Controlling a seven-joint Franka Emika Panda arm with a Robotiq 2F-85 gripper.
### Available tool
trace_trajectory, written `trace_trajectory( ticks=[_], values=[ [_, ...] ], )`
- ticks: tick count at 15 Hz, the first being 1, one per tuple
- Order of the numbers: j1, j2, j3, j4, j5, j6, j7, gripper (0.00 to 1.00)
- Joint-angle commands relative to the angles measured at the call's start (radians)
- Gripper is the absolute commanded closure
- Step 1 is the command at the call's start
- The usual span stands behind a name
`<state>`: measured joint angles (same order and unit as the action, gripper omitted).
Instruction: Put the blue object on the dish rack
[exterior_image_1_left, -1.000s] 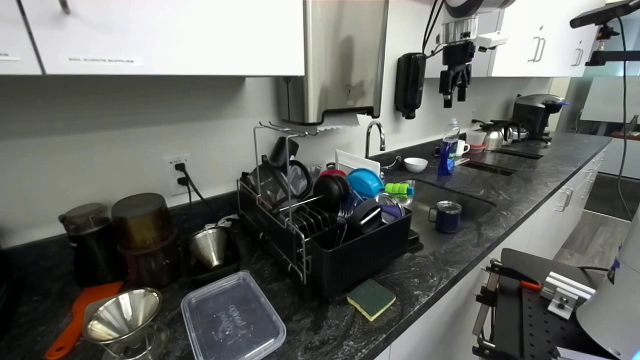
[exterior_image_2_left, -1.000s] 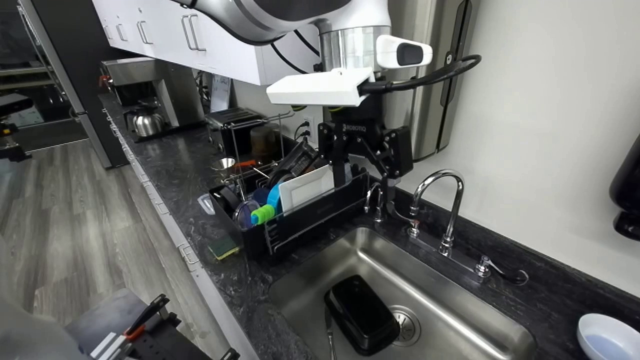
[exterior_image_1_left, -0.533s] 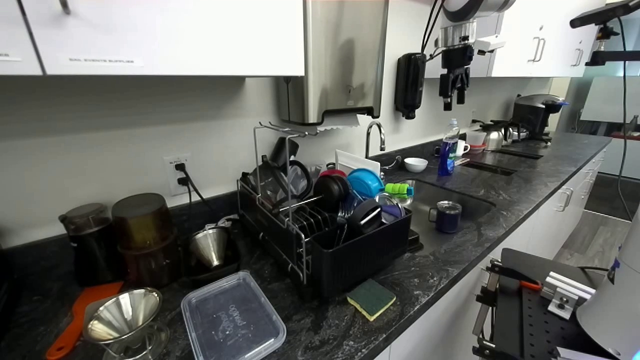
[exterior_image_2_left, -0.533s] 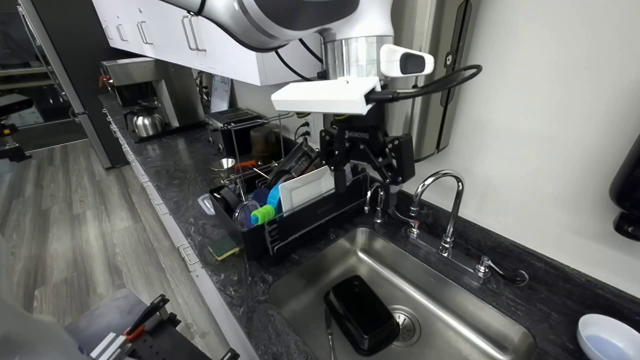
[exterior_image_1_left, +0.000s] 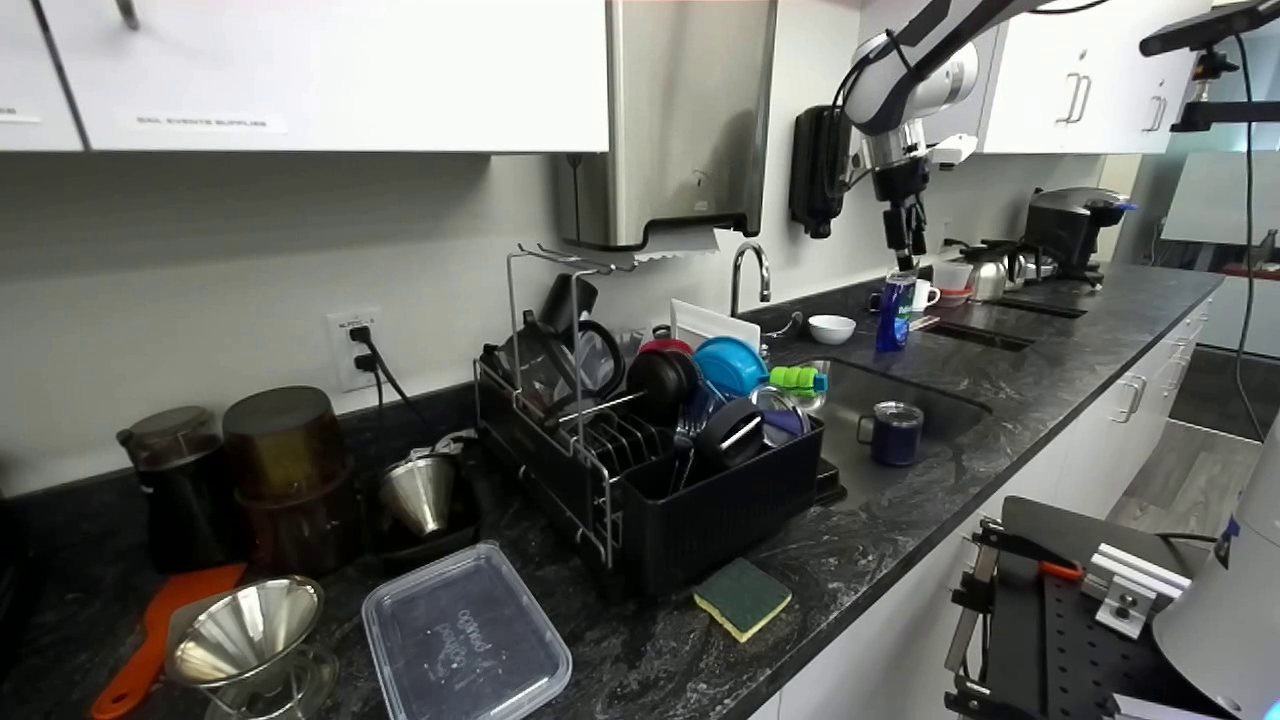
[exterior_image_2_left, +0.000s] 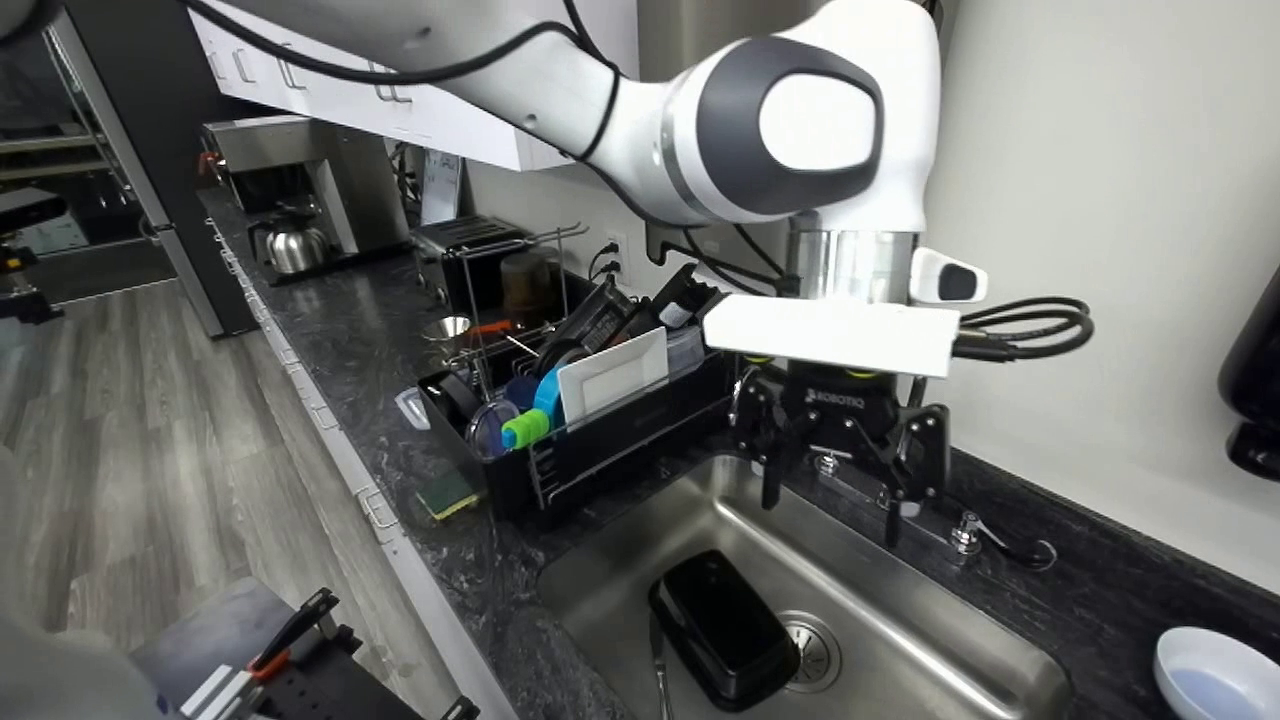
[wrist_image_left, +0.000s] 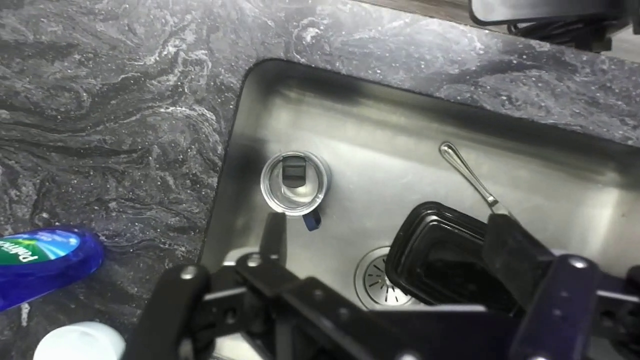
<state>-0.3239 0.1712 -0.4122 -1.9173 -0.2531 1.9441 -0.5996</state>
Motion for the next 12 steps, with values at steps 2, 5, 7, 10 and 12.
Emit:
trace_trajectory(
  ticks=[2,5,7,10,12],
  values=[
    [-0.098,0.183,0.040,0.176,0.048,-0.058,-0.112,0.00],
    [-0.142,0.267,0.058,0.255,0.074,-0.107,-0.112,0.00],
    [-0.141,0.238,0.063,0.203,0.037,-0.049,-0.087,0.00],
    [-0.141,0.233,0.066,0.204,0.036,-0.048,-0.086,0.00],
    [-0.141,0.230,0.067,0.204,0.036,-0.048,-0.087,0.00]
  ],
)
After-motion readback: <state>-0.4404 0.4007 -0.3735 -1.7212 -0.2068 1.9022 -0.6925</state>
